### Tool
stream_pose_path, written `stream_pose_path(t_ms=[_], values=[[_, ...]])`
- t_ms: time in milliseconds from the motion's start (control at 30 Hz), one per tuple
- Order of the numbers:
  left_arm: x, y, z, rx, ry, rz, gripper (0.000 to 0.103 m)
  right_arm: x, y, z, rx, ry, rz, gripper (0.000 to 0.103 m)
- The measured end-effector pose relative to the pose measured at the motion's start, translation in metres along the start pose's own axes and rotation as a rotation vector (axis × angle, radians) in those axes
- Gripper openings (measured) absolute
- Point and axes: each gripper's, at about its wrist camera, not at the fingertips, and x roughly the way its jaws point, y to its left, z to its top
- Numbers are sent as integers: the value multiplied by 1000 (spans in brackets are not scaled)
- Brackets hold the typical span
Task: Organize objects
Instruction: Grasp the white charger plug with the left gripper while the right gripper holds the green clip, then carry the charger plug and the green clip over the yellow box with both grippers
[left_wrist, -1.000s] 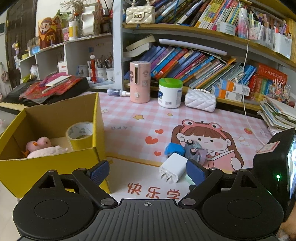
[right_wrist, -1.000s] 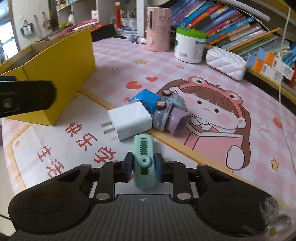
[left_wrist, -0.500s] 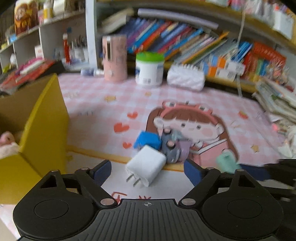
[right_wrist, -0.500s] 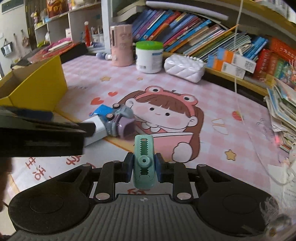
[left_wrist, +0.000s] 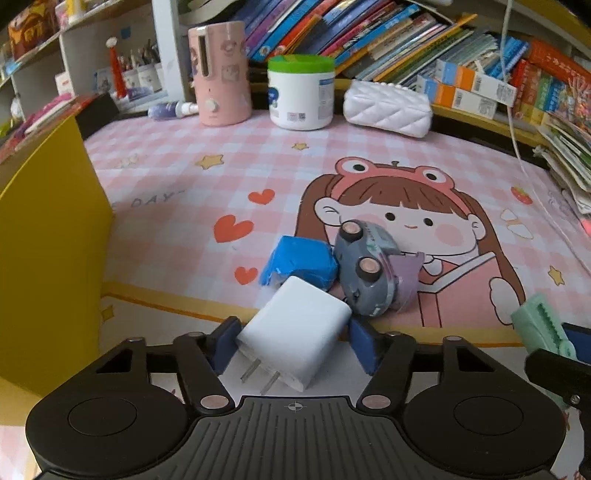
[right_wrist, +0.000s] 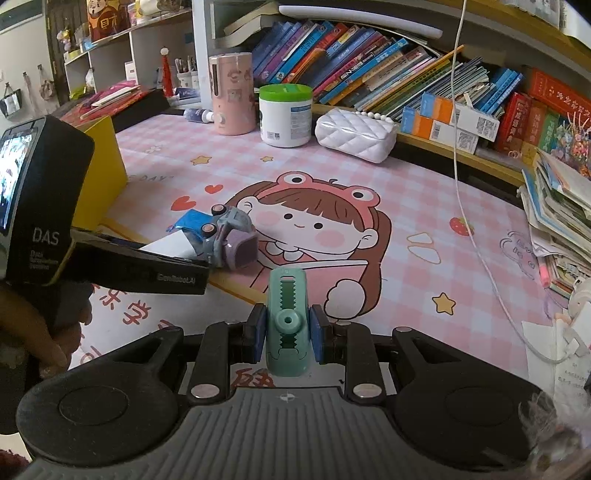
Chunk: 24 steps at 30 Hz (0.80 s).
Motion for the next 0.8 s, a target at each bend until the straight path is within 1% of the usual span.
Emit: stream_pose_path(t_ms=[100,367,500,800], values=[[-8,4,-2,-20,1,-31,62,0,2,1,3,0,-1,23],[-54,13,-9,-34,-87,-99,62,2,17,2,1,13,9,23],[-74,22,-16,-34,-123,-110,62,0,30,1,-15,19,14,23],[-110,56,-45,-62,-152,-112,62,-18,71,-6,-40,16,3,23]])
